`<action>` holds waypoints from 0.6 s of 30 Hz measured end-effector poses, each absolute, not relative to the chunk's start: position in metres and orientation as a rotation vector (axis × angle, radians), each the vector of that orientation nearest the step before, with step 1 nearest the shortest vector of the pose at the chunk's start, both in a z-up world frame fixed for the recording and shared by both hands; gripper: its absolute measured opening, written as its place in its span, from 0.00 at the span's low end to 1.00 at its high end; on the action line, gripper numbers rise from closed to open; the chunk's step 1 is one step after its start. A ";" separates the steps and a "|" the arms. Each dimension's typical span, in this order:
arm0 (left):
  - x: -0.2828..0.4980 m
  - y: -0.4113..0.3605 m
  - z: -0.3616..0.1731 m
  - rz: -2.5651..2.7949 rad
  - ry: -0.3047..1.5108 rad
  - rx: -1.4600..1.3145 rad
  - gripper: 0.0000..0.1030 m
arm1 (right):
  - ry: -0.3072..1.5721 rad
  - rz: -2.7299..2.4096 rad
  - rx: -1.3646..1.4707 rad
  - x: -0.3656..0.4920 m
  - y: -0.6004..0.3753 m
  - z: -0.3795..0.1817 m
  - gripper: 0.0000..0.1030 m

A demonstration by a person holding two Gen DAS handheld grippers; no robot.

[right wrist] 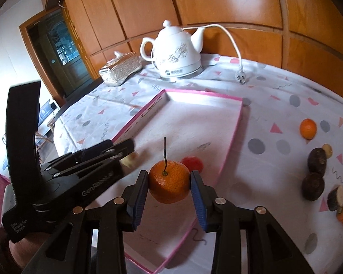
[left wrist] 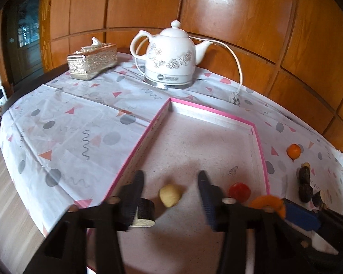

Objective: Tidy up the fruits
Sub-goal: 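Carry the kiwi into the tray and open the left tool while the right tool releases the mandarin there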

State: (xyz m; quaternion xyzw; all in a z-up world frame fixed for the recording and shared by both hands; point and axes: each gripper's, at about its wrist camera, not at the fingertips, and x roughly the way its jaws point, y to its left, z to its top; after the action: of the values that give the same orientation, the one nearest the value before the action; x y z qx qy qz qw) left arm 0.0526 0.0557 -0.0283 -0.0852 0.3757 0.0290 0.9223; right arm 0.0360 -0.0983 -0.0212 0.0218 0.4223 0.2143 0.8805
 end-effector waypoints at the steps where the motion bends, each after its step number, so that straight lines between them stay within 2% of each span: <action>1: 0.052 0.057 -0.028 0.077 0.770 -0.174 0.59 | 0.867 0.444 0.042 0.034 -0.098 -0.021 0.41; 4: 0.050 0.058 -0.027 0.097 0.779 -0.174 0.62 | 0.850 0.423 0.044 0.032 -0.101 -0.020 0.53; 5: 0.049 0.058 -0.028 0.104 0.783 -0.171 0.64 | 0.847 0.420 0.055 0.031 -0.104 -0.021 0.55; 9: 0.043 0.053 -0.025 0.116 0.768 -0.150 0.68 | 0.827 0.384 0.057 0.026 -0.110 -0.021 0.55; 11: 0.039 0.049 -0.023 0.114 0.754 -0.143 0.73 | 0.819 0.366 0.062 0.023 -0.116 -0.020 0.55; 18: 0.028 0.031 -0.017 0.089 0.730 -0.097 0.79 | 0.790 0.303 0.077 0.014 -0.133 -0.018 0.55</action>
State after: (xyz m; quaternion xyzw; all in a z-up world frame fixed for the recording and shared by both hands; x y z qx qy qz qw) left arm 0.0284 0.0307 -0.0175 -0.0476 0.3569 0.0433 0.9319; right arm 0.0135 -0.1334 -0.0183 0.0374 0.3830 0.1469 0.9112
